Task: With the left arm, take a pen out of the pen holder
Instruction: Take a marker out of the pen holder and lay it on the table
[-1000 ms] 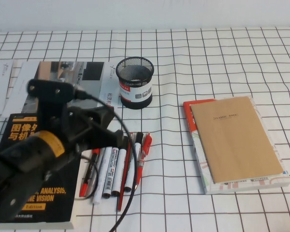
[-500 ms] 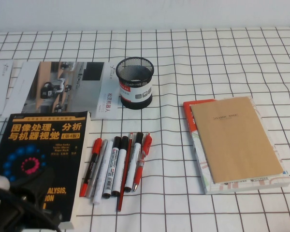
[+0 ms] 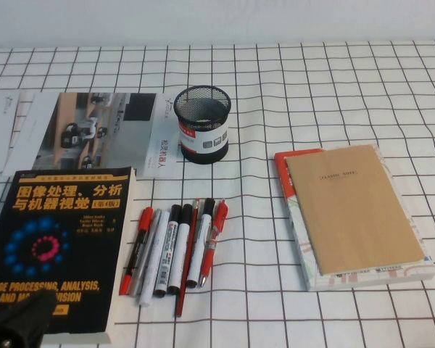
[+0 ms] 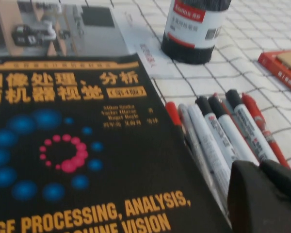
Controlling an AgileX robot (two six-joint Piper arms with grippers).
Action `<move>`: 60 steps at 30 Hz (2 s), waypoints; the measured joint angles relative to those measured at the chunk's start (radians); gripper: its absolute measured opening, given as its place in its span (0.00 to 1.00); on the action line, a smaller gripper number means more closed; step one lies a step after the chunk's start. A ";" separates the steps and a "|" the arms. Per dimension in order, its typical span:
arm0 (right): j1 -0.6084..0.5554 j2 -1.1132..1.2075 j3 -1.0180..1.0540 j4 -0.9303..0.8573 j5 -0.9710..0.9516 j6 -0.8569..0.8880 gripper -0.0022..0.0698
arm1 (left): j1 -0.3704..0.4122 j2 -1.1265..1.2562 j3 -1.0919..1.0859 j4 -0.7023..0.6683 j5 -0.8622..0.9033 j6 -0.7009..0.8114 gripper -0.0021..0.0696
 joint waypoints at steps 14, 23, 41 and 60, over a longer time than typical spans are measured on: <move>0.000 0.000 0.000 0.000 0.000 0.000 0.01 | 0.254 -0.449 0.001 0.017 0.074 0.000 0.03; 0.000 0.000 0.000 0.000 0.000 0.000 0.01 | 0.350 -0.548 0.001 0.056 0.157 0.000 0.03; 0.000 0.000 0.000 0.000 0.000 0.000 0.01 | 0.353 -0.561 0.003 0.166 0.554 0.000 0.03; 0.000 0.000 0.000 0.000 0.000 0.000 0.01 | 0.353 -0.561 0.003 -0.066 0.554 0.139 0.03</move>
